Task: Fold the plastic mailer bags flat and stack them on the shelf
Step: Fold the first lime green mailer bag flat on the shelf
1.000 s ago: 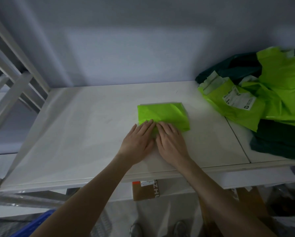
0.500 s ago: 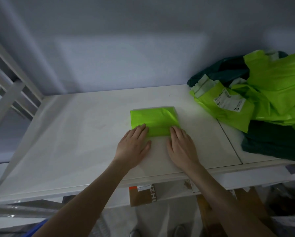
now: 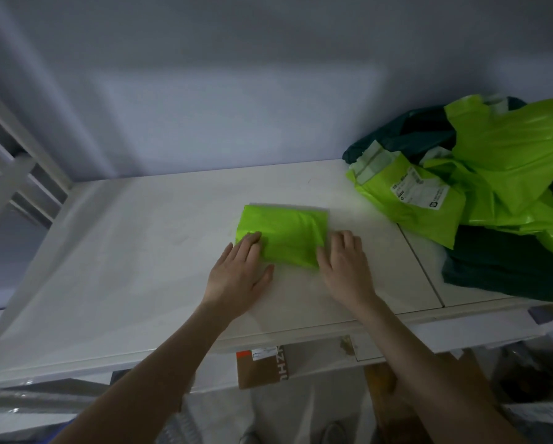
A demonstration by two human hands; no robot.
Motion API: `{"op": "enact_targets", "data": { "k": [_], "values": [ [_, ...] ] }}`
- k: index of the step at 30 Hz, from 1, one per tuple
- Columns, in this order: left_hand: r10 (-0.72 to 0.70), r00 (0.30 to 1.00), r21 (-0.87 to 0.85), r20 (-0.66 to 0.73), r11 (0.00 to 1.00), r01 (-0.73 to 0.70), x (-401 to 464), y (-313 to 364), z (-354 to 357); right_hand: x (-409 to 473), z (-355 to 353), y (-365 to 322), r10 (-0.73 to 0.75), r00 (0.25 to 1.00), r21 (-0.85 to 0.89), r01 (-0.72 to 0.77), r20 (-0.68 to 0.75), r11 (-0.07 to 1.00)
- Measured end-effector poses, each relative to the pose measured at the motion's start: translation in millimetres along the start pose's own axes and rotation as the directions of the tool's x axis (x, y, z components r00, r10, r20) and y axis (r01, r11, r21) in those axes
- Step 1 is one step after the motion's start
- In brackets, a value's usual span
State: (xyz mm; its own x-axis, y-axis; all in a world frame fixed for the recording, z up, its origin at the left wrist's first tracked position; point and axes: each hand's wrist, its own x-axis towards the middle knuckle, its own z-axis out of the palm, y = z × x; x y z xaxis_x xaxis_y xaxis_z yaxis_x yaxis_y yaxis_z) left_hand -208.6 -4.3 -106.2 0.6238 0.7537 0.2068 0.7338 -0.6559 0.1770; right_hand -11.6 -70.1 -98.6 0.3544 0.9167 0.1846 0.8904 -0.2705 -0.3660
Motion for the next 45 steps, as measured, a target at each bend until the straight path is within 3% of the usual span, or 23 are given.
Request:
{"op": "enact_targets", "data": {
  "k": [5,9,14,16,19,23,27,31,37,43,45],
  "values": [
    [-0.019,0.999,-0.070,0.051,0.997,0.022,6,-14,-10,27,-18,-9,0.066,0.993,0.376,-0.100,0.101,0.921],
    [-0.020,0.999,-0.094,0.047,0.995,0.024,9,-22,-9,35,-15,-23,0.078,0.961,0.353,-0.172,0.265,0.920],
    [-0.133,0.990,-0.073,-0.057,0.989,0.128,6,-28,-12,20,-5,-45,0.094,0.943,0.338,-0.206,0.321,0.918],
    [-0.304,0.951,-0.220,-0.056,0.933,0.286,4,-33,-13,14,1,-55,0.073,0.946,0.392,-0.200,0.315,0.898],
    [-0.528,0.845,-0.578,0.090,0.663,0.475,2,-41,-18,9,12,-73,0.040,0.966,0.451,-0.155,0.254,0.879],
    [-0.486,0.874,-0.679,-0.001,0.642,0.356,-4,-64,-28,10,25,-108,-0.015,0.993,0.460,-0.040,0.114,0.887],
    [-0.526,0.842,-0.644,-0.122,0.687,0.336,-14,-105,-46,18,35,-154,-0.105,0.990,0.472,0.048,0.094,0.880],
    [-0.565,0.806,-0.561,-0.178,0.731,0.388,-31,-152,-67,22,56,-206,-0.227,0.960,0.473,0.125,0.164,0.872],
    [-0.665,0.736,-0.511,-0.131,0.681,0.525,-71,-205,-80,15,83,-267,-0.341,0.900,0.438,0.199,0.273,0.877],
    [-0.697,0.709,-0.452,-0.104,0.668,0.591,-85,-224,-83,12,98,-294,-0.383,0.880,0.401,0.256,0.279,0.880],
    [-0.713,0.695,-0.411,-0.092,0.663,0.626,-89,-227,-83,11,103,-295,-0.411,0.878,0.290,0.338,0.246,0.895]
  ]
}}
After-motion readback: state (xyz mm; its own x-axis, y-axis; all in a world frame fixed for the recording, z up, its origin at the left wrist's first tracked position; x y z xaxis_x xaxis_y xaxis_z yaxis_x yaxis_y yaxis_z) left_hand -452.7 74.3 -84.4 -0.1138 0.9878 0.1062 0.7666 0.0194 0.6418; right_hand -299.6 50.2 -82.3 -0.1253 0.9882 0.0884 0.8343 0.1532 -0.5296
